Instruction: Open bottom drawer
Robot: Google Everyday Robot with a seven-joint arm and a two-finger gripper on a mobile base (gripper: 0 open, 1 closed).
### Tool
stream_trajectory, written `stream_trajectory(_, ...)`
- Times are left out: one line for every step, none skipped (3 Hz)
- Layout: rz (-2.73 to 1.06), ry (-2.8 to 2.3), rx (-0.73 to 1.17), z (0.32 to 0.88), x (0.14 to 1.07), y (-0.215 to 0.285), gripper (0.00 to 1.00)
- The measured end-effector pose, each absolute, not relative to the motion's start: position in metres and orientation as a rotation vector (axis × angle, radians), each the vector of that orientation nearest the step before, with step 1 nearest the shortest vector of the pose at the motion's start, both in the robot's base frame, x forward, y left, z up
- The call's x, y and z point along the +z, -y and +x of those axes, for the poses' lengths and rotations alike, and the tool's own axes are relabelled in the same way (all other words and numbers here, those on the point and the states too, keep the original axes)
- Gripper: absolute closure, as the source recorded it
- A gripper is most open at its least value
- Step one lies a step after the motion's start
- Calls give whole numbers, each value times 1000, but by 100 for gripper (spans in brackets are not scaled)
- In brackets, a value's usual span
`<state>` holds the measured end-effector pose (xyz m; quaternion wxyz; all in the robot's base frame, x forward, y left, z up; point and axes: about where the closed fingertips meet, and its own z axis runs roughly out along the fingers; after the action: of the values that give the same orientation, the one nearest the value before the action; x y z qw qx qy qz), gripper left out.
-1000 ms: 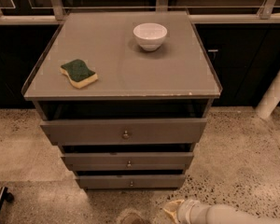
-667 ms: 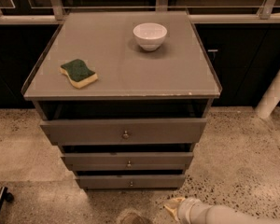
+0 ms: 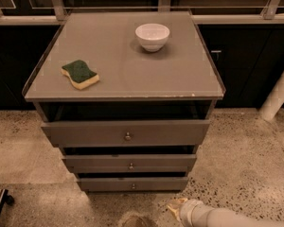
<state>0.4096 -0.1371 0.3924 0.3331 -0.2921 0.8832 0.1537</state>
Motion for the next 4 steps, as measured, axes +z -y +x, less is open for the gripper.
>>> stream_trajectory(-675, -2266, 383, 472, 351, 145, 100)
stream_trajectory(-663, -2265, 384, 476, 348, 146, 100)
stream_trajectory(-652, -2269, 382, 473, 347, 145, 100)
stream_trajectory(-652, -2269, 382, 472, 347, 145, 100)
